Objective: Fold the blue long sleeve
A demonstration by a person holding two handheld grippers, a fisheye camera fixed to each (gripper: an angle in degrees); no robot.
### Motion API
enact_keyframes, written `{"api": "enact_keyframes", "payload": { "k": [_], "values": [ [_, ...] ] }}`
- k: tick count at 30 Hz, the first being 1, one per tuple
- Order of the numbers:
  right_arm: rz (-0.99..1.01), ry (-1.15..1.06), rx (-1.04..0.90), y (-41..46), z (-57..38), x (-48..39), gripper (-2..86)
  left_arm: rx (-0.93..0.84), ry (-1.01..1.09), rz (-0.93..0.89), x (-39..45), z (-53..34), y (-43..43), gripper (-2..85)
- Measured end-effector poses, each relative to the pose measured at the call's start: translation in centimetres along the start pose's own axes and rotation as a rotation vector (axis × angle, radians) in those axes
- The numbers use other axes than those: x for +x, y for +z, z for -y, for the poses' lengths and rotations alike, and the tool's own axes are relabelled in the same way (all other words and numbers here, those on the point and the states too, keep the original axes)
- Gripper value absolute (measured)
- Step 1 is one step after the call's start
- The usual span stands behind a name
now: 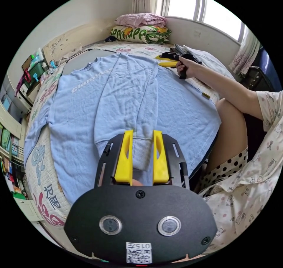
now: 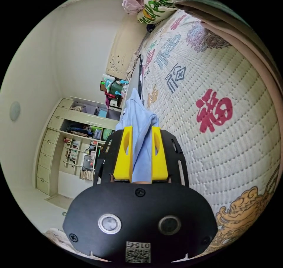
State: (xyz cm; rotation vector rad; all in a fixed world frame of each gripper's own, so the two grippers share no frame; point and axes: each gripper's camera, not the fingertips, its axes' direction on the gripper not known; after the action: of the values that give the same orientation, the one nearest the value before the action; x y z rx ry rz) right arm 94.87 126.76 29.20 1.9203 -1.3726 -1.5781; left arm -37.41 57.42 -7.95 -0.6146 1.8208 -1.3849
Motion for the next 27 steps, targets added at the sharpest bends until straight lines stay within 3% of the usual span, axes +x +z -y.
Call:
{"api": "enact_keyframes", "payload": {
  "k": [8,16,22,27],
  "values": [
    [-0.138,-0.056,-0.028,4.7,-2.1,3.9,1.1,-0.036,0.093,-0.016,1.6,1.3,-2.4,1.7],
    [-0.271,-0.151,-0.038,10.0,-5.6,7.4,0.6,-0.081,0.143,-0.057,1.9,2.4,-3.1,0.7],
    [-0.364,-0.23,-0.071,14.6,-8.5,10.6,0.8,-0.067,0.04,-0.109,0.6,2.0,-3.7,0.8],
    [-0.353,-0.25,-0.08,17.3,-11.1,14.4,2.3,-0.062,0.07,-0.02,2.4,1.7,-4.2,0.9]
  ]
}}
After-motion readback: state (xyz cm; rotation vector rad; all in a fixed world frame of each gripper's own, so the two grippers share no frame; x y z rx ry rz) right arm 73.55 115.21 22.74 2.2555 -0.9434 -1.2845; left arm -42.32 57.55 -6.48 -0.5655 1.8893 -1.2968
